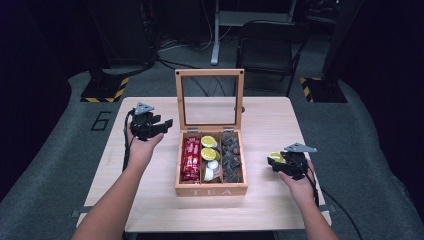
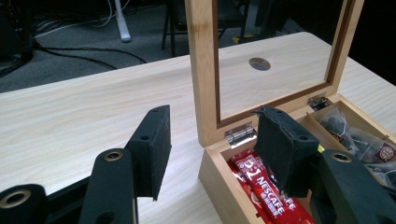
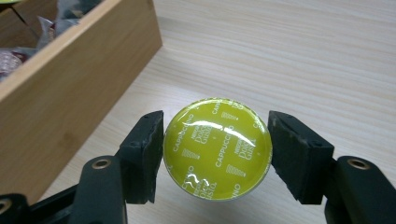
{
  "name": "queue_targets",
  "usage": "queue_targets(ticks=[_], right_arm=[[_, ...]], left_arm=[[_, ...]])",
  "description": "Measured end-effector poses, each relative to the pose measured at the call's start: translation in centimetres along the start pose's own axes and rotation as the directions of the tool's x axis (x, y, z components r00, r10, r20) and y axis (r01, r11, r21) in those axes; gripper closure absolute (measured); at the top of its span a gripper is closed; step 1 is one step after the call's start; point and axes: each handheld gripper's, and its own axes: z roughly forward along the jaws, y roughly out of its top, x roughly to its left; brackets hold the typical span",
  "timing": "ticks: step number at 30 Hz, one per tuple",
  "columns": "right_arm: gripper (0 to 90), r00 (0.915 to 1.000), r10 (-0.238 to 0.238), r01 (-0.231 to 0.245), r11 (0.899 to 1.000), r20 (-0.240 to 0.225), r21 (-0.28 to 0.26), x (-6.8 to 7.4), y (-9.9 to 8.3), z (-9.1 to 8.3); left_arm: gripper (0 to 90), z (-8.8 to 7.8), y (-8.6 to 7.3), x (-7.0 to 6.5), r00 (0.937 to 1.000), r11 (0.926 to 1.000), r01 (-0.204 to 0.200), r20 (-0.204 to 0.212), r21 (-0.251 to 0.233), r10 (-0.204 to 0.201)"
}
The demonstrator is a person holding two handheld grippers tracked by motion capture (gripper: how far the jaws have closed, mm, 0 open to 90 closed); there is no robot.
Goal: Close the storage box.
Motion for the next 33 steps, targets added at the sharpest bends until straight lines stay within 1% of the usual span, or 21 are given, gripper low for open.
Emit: queue_targets(ticks=[2,5,7,9,11,13,17,18,19,21,23,26,27,31,33], right_arm=[[37.2,0.9998,-0.015,0.014,1.000,0.016,0.004,-0.4,-0.2,0.0],[37.2,0.9996,0.004,-0.004,1.000,0.029,0.011,-0.9,-0.5,0.1],[37.2,0.9991,0.030,-0.030,0.999,0.031,0.012,-1.1,-0.7,0.2],[37.2,0.9989,0.032,-0.033,0.999,0.034,0.011,-1.3,-0.9,0.3],[37.2,0.9987,0.030,-0.031,0.999,0.042,0.013,-1.4,-1.0,0.4],[37.1,0.9979,0.051,-0.052,0.998,0.039,0.022,-1.4,-1.1,0.5],[37.2,0.9979,0.047,-0.049,0.998,0.043,0.030,-1.6,-1.2,0.7],[37.2,0.9984,0.037,-0.038,0.999,0.044,0.034,-1.7,-1.3,0.8],[37.2,0.9978,0.048,-0.050,0.998,0.046,0.041,-1.6,-1.3,0.8],[37.2,0.9977,0.050,-0.052,0.998,0.045,0.045,-1.7,-1.4,0.9],[37.1,0.9977,0.052,-0.054,0.997,0.044,0.051,-1.7,-1.4,1.0],[37.1,0.9983,0.042,-0.044,0.997,0.040,0.056,-1.8,-1.6,1.1],[37.0,0.9981,0.047,-0.049,0.997,0.040,0.061,-1.7,-1.6,1.2],[36.7,0.9967,0.074,-0.075,0.996,0.034,0.054,-1.9,-1.7,1.2],[34.8,0.9968,0.069,-0.071,0.996,0.041,0.057,-2.0,-1.8,1.2]], left_arm=[[45.3,0.0,0.0,0.0,1.0000,1.0000,-0.001,-0.001,0.002,0.001],[45.3,0.0,-0.1,0.0,1.0000,1.0000,0.004,-0.001,0.001,-0.004],[45.3,0.0,-0.2,0.0,1.0000,1.0000,0.007,0.000,0.001,-0.007],[45.3,0.1,-0.3,-0.1,0.9999,0.9999,0.011,0.002,0.003,-0.011],[45.3,0.1,-0.3,-0.1,1.0000,1.0000,0.006,0.006,0.005,-0.006],[45.3,0.2,-0.3,-0.2,1.0000,1.0000,0.004,0.004,0.004,-0.004],[45.3,0.3,-0.3,-0.3,1.0000,1.0000,0.000,0.005,0.007,0.000],[45.3,0.3,-0.3,-0.3,1.0000,1.0000,0.000,0.006,0.008,0.000],[45.3,0.2,-0.3,-0.2,0.9999,0.9999,-0.007,0.008,0.014,0.007],[45.3,0.2,-0.4,-0.3,0.9999,0.9999,-0.006,0.008,0.015,0.006],[45.3,0.3,-0.4,-0.3,1.0000,1.0000,0.002,0.006,0.007,-0.002],[45.3,0.2,-0.3,-0.2,0.9999,1.0000,0.008,0.008,0.004,-0.008],[45.3,0.2,-0.3,-0.2,0.9999,1.0000,0.008,0.008,0.002,-0.008],[45.3,0.2,-0.3,-0.3,0.9999,1.0000,0.004,0.011,0.008,-0.004],[45.3,0.2,-0.3,-0.3,0.9999,1.0000,0.002,0.011,0.009,-0.002]])
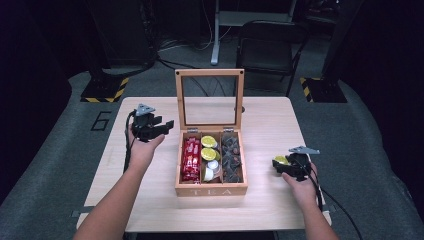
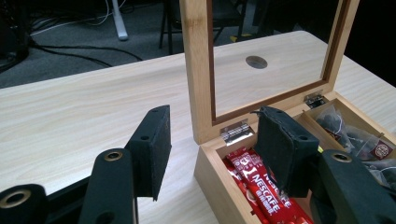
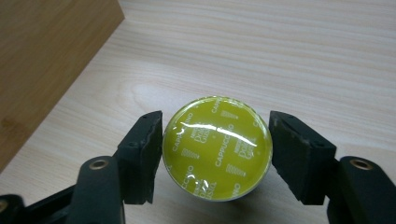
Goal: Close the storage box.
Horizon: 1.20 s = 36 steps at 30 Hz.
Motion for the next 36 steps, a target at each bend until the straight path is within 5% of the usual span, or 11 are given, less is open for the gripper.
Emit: queue_targets(ticks=[10,33,36], right_arm=[[24.3,0.9962,-0.046,0.044,0.999,0.074,0.024,0.8,0.2,0.1],[28.2,0.9979,-0.042,0.044,0.998,0.049,-0.036,1.2,0.7,-1.2],[30.8,0.9967,-0.068,0.071,0.996,0.044,-0.051,1.5,0.9,-1.5]], left_arm=[[45.3,0.1,0.0,0.0,1.0000,1.0000,-0.003,0.000,0.002,0.003],[45.2,0.0,-0.1,0.0,1.0000,1.0000,-0.004,-0.004,0.002,0.004],[45.3,-0.1,0.0,0.0,0.9999,0.9998,-0.015,-0.001,0.009,0.015]])
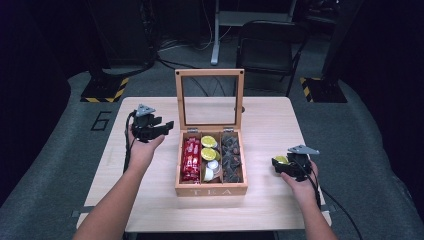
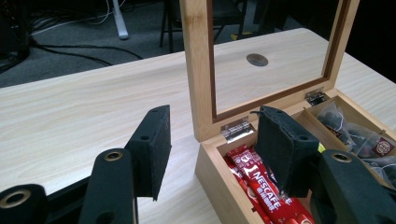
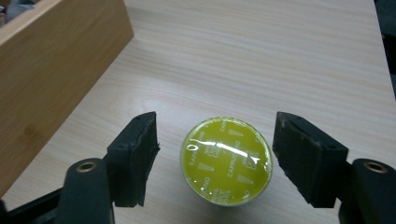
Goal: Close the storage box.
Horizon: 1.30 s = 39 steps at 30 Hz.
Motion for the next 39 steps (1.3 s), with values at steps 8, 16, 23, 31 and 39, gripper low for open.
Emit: queue_targets(ticks=[8,16,23,31,39], right_arm=[[32.6,0.9991,-0.033,0.031,0.998,-0.025,-0.050,1.3,1.0,-0.7],[35.5,0.9946,-0.021,0.017,0.999,-0.101,-0.037,1.4,2.0,-0.5],[36.4,0.9868,-0.084,0.080,0.996,-0.139,-0.033,2.1,4.0,-0.8],[36.6,0.9725,-0.157,0.150,0.987,-0.172,-0.055,3.6,7.6,-1.4],[36.6,0.9600,-0.203,0.194,0.979,-0.193,-0.067,5.1,10.8,-1.0]], left_arm=[[45.3,0.1,0.0,-0.1,1.0000,1.0000,0.000,0.002,0.002,0.000],[45.3,0.0,0.0,-0.1,1.0000,1.0000,-0.003,0.001,0.000,0.003],[45.3,0.0,0.2,-0.3,1.0000,1.0000,-0.005,0.008,-0.001,0.005],[45.3,0.0,0.3,-0.3,1.0000,1.0000,-0.007,0.007,-0.004,0.007],[45.3,0.1,0.3,-0.1,1.0000,1.0000,-0.003,0.006,-0.004,0.003]])
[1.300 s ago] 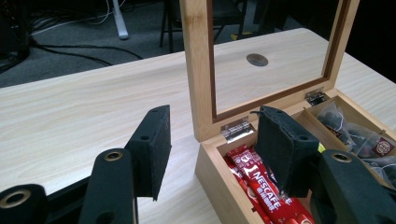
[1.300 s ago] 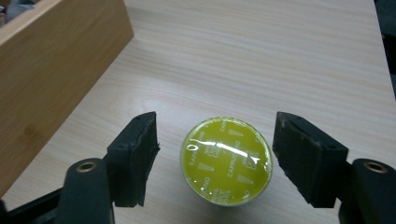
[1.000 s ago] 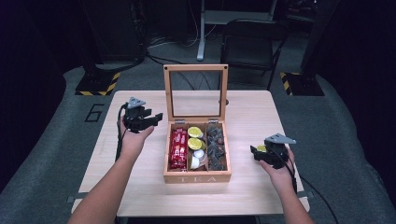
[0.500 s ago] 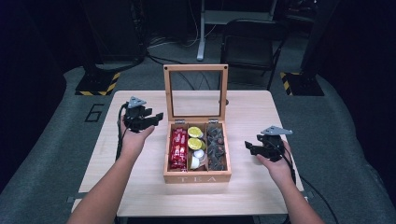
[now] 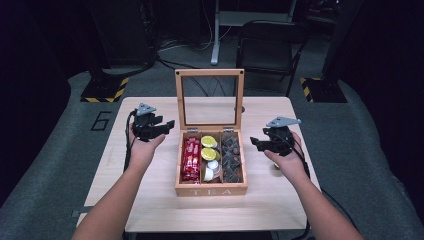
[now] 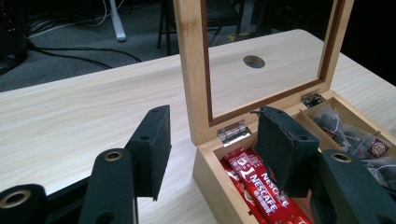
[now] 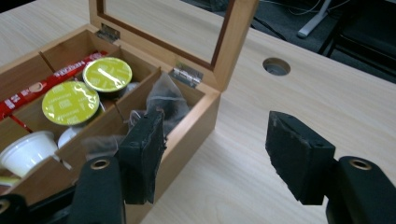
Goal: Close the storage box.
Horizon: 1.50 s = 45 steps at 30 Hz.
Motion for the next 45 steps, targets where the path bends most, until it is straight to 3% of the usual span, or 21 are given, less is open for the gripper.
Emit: queue_targets(ticks=[8,26,32,45], right_arm=[[36.1,0.9998,-0.011,0.011,1.000,-0.019,-0.011,0.1,2.5,1.1],[36.7,0.9935,0.109,-0.110,0.993,-0.031,-0.034,-1.5,5.1,3.0],[37.5,0.9946,0.103,-0.104,0.994,-0.006,-0.022,-1.6,5.9,4.0],[36.7,0.9964,0.085,-0.085,0.996,0.002,-0.005,-0.9,7.6,6.1]], left_arm=[[45.2,0.2,0.3,0.1,1.0000,1.0000,0.001,0.007,0.004,-0.001],[45.0,0.3,0.3,0.1,0.9999,1.0000,0.002,0.011,-0.001,-0.002],[45.0,0.5,0.3,0.0,0.9997,1.0000,0.006,0.022,0.001,-0.006],[45.0,0.6,0.2,-0.2,0.9993,0.9999,0.011,0.035,-0.003,-0.011]])
